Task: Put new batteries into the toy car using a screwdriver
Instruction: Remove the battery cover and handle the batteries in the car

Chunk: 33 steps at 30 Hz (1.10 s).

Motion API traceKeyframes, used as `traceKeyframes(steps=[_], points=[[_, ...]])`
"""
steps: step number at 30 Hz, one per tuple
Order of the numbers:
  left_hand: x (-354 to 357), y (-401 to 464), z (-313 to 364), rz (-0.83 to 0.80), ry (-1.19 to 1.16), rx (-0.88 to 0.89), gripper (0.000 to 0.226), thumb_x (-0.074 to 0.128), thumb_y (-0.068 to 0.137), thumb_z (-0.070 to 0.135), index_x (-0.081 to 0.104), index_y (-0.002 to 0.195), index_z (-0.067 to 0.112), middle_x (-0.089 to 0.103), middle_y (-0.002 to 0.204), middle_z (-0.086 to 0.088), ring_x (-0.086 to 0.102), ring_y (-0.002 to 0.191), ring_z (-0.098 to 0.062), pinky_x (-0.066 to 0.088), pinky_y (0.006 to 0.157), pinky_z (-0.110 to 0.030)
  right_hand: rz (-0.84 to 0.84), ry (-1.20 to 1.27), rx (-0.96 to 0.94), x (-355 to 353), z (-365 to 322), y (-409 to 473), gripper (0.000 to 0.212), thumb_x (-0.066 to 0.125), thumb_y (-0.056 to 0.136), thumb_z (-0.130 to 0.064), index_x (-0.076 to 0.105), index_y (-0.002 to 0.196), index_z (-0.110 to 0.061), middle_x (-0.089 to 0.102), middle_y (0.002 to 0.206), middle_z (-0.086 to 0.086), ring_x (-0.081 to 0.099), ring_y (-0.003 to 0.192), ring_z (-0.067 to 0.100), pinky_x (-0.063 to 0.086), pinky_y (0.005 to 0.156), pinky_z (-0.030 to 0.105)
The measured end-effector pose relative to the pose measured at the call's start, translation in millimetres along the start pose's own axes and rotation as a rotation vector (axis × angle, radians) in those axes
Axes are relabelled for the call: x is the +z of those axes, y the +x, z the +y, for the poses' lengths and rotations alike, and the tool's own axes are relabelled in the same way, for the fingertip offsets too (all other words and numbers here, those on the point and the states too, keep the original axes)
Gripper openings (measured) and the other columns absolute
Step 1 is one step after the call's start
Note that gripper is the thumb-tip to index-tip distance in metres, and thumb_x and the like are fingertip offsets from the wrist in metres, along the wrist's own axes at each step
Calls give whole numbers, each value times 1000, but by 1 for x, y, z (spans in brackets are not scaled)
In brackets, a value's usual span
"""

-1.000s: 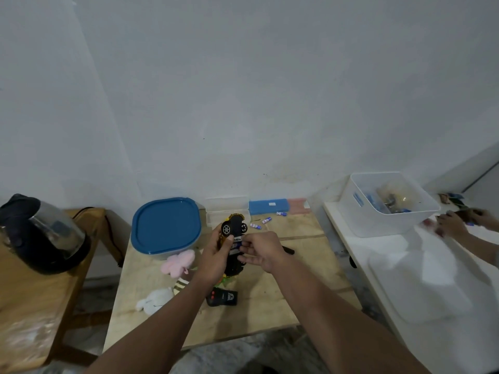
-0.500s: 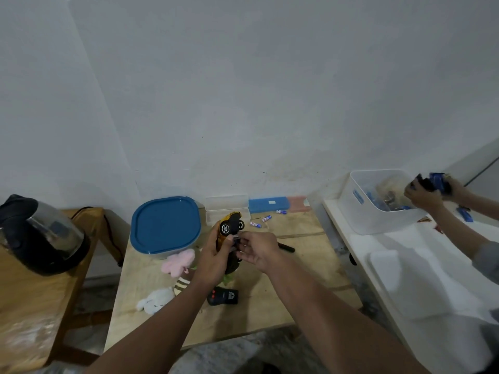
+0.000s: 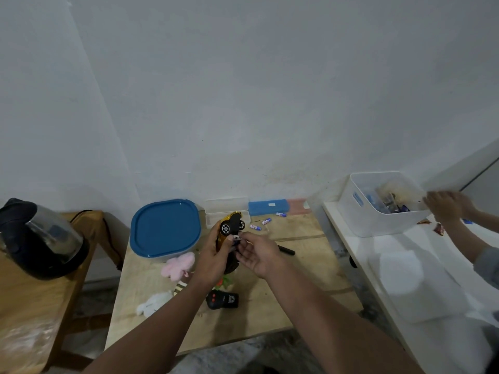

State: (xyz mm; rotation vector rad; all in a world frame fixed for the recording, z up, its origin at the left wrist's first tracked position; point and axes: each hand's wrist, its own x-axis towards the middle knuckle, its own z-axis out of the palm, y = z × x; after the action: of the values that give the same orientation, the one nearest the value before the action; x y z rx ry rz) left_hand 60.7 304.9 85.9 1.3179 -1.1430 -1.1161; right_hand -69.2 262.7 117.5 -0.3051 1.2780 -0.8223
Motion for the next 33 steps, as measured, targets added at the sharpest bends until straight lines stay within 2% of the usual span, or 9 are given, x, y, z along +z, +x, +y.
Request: traceKeyframes(steps=[4,8,12,15,17,20,24,28,33], points=[[2,3,7,8,-21,-1,36,53,108,25,52,134,50,68,128,12,65,116,-1,52,100,-27,-26,-26,-5,2,-3,-1,9,77,88,-15,71,94,-10,71,78,3,68,82,17,57,87,37],[2,7,10,12,-89,-49,34,54,108,26,54,134,48,70,127,11,67,115,-2,54,96,-23,-38,-39,-64,2,-6,-3,9,76,90,-14,73,98,-11,78,85,5,72,86,18,59,80,33],[1,12,4,54,-215,-175,29,57,105,38,63,133,42,74,124,2,70,116,-20,56,99,-46,5,101,-134,-3,-15,1,18,70,92,-7,70,110,-2,77,102,18,76,88,25,61,71,35],[-4,14,5,12,-400,-368,43,58,100,50,63,136,26,74,122,-13,74,105,-30,58,95,-51,-47,231,-82,-13,-26,-1,23,66,92,-1,64,114,6,71,113,27,75,87,31,63,66,39],[-9,13,7,-41,-572,-549,50,55,100,52,67,130,12,74,110,-18,74,90,-32,61,82,-43,-75,272,-51,-20,-32,-3,22,59,93,4,62,115,8,70,105,26,73,82,30,63,64,38],[-15,10,9,-87,-723,-696,50,50,101,43,67,127,4,71,101,-19,71,78,-31,62,71,-35,-44,231,-26,-26,-35,-4,32,41,92,8,64,116,6,58,77,12,56,52,15,53,47,25],[-20,7,7,-102,-721,-707,50,51,101,42,65,131,4,72,103,-20,73,79,-32,61,72,-36,-20,-239,-234,-21,-30,-13,27,44,89,-2,70,95,-3,54,66,-1,36,46,8,29,41,20],[-19,3,11,-180,-667,-700,52,49,104,46,68,127,3,70,101,-21,69,84,-36,58,73,-39,-70,-1065,-821,-14,-21,-16,19,62,89,-15,78,89,-23,72,81,-11,64,77,0,48,68,15],[-21,0,6,-252,-626,-741,53,56,98,41,68,130,0,68,109,-24,69,89,-37,50,92,-51,-206,-1399,-1066,-15,-9,-9,24,59,86,-29,74,103,-31,74,97,-14,65,87,3,55,76,26]])
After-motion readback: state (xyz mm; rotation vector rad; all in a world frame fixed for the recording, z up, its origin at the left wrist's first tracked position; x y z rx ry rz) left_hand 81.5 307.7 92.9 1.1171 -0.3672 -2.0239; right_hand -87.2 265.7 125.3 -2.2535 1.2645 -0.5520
